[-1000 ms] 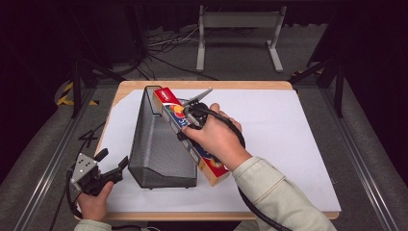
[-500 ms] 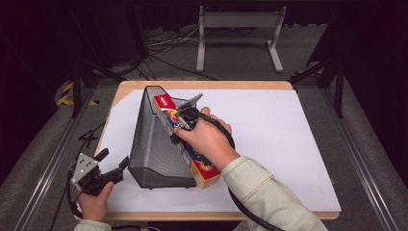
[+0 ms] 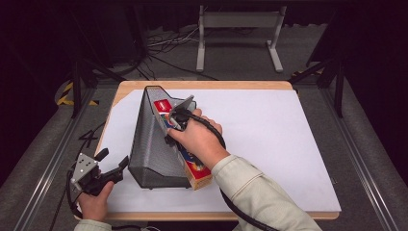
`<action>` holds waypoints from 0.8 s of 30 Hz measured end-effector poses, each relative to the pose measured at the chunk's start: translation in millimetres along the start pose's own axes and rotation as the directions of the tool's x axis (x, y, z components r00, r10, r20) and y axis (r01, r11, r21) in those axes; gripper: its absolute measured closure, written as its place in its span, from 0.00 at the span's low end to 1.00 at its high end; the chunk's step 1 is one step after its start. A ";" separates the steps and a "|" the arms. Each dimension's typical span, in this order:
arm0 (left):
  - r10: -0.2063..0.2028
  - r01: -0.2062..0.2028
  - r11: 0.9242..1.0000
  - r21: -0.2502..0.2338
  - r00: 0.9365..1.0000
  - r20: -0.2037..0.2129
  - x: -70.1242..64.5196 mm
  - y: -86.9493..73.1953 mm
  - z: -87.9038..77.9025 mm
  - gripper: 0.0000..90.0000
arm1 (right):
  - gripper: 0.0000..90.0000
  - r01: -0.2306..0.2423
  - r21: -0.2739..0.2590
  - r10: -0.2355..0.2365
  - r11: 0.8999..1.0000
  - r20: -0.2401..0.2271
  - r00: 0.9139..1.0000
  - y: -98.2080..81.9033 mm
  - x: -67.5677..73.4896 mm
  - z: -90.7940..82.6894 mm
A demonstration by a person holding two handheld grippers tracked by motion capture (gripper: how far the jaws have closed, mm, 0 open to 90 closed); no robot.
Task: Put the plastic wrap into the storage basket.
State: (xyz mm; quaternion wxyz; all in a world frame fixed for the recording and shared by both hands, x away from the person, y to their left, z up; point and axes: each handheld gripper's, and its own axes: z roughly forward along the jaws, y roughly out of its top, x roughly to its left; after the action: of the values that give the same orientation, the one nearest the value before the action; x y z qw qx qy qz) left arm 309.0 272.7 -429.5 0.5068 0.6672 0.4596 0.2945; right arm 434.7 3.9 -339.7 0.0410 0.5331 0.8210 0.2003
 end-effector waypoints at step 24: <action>-0.002 0.002 1.000 0.006 1.000 0.000 1.8 -1.8 -0.2 0.22 | 0.42 0.055 0.058 -0.058 0.997 0.058 0.997 11.6 10.7 17.2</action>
State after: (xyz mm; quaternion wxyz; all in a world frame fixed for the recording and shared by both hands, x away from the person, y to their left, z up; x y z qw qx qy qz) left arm 309.0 274.5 -431.3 0.5053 0.6682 0.4611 0.2924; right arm 445.0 22.4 -349.6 0.0560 0.5163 0.8395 0.1597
